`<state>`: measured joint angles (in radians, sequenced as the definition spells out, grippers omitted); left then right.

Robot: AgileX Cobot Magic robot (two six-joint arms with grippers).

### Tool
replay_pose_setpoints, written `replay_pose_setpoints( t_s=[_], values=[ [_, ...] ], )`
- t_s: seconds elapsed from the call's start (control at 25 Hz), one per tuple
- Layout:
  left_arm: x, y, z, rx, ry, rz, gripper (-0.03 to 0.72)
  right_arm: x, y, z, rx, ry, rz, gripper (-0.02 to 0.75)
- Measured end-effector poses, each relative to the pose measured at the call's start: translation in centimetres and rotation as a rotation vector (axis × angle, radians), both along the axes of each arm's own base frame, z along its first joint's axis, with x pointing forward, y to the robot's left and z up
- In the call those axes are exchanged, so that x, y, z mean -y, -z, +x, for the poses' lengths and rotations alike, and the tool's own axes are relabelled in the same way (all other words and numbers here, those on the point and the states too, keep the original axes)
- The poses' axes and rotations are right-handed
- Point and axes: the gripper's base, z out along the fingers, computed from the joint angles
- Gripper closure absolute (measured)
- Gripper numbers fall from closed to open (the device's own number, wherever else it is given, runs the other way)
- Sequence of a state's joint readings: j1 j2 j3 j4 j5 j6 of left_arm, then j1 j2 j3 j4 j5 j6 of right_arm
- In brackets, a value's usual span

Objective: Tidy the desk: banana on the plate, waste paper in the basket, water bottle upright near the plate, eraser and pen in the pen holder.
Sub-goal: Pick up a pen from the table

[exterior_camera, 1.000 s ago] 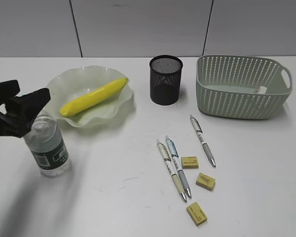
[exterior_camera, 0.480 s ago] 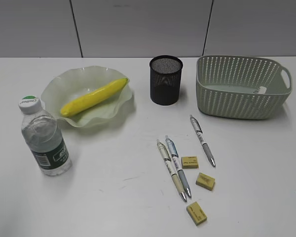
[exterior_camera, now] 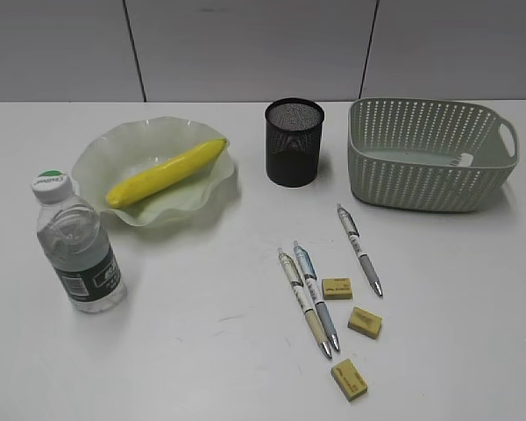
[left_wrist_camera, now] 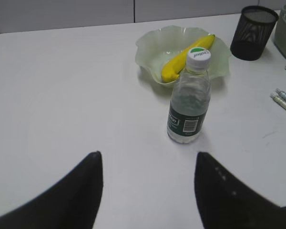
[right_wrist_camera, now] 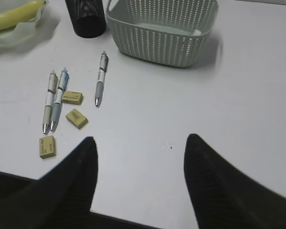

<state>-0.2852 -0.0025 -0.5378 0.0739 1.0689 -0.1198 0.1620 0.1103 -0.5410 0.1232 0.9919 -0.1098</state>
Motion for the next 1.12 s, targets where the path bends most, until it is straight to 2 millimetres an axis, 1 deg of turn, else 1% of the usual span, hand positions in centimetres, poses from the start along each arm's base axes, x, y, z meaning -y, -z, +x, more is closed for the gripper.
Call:
replay_pose_setpoints(
  t_s=[0.04,0.12,0.24,0.28,0.36,0.4,0.48,0.52,0.56,0.64,0.72,0.76,0.84,0.92,1.0,1.12],
  values=[
    [0.0,0.0,0.0,0.006,0.0,-0.002,0.234,-0.3,-0.2,1.0,-0.032,-0.024,-0.021,0.289],
    [0.0,-0.1,0.0,0.009,0.001,-0.002,0.249,-1.0,-0.5,3.7,-0.093,-0.061,-0.042,0.307],
    [0.0,-0.1,0.0,0.01,0.003,-0.003,0.267,-2.2,0.1,8.9,-0.224,-0.083,-0.024,0.322],
    [0.0,-0.1,0.0,0.01,0.004,-0.003,0.271,-2.7,0.6,11.0,-0.291,-0.085,-0.014,0.324],
    [0.0,-0.1,0.0,0.01,0.004,-0.003,0.274,-4.0,2.3,15.1,-0.457,-0.1,-0.011,0.326],
    [0.0,-0.1,0.0,0.01,0.003,-0.003,0.275,-4.9,2.8,16.7,-0.494,-0.123,-0.023,0.329],
    [0.1,-0.1,0.0,0.01,-0.011,-0.001,0.277,-7.2,4.7,20.1,-0.58,-0.158,-0.068,0.337],
    [0.1,-0.1,-0.1,0.012,-0.021,-0.002,0.279,-8.5,5.2,21.5,-0.599,-0.161,-0.082,0.341],
    [0.1,-0.1,-0.1,0.013,-0.037,-0.002,0.28,-10.0,6.2,23.1,-0.628,-0.156,-0.112,0.344],
    [0.1,-0.1,-0.1,0.015,-0.066,-0.001,0.282,-12.3,8.7,26.0,-0.693,-0.13,-0.173,0.345],
    [0.1,-0.1,-0.1,0.015,-0.086,-0.001,0.284,-14.2,10.4,28.9,-0.72,-0.111,-0.203,0.345],
    [0.1,-0.1,-0.1,0.015,-0.091,-0.001,0.284,-14.8,11.7,30.0,-0.747,-0.103,-0.216,0.345],
    [0.1,-0.1,-0.1,0.015,-0.092,-0.001,0.284,-16.1,13.2,32.4,-0.769,-0.091,-0.223,0.346],
    [0.1,-0.1,-0.1,0.015,-0.092,-0.001,0.284,-16.9,15.0,34.0,-0.803,-0.085,-0.238,0.346],
    [0.1,-0.1,-0.1,0.015,-0.092,-0.001,0.284,-17.6,16.1,35.3,-0.814,-0.081,-0.24,0.346],
    [0.1,-0.1,-0.1,0.015,-0.092,-0.001,0.285,-18.1,17.8,36.4,-0.842,-0.067,-0.242,0.346]
  ],
)
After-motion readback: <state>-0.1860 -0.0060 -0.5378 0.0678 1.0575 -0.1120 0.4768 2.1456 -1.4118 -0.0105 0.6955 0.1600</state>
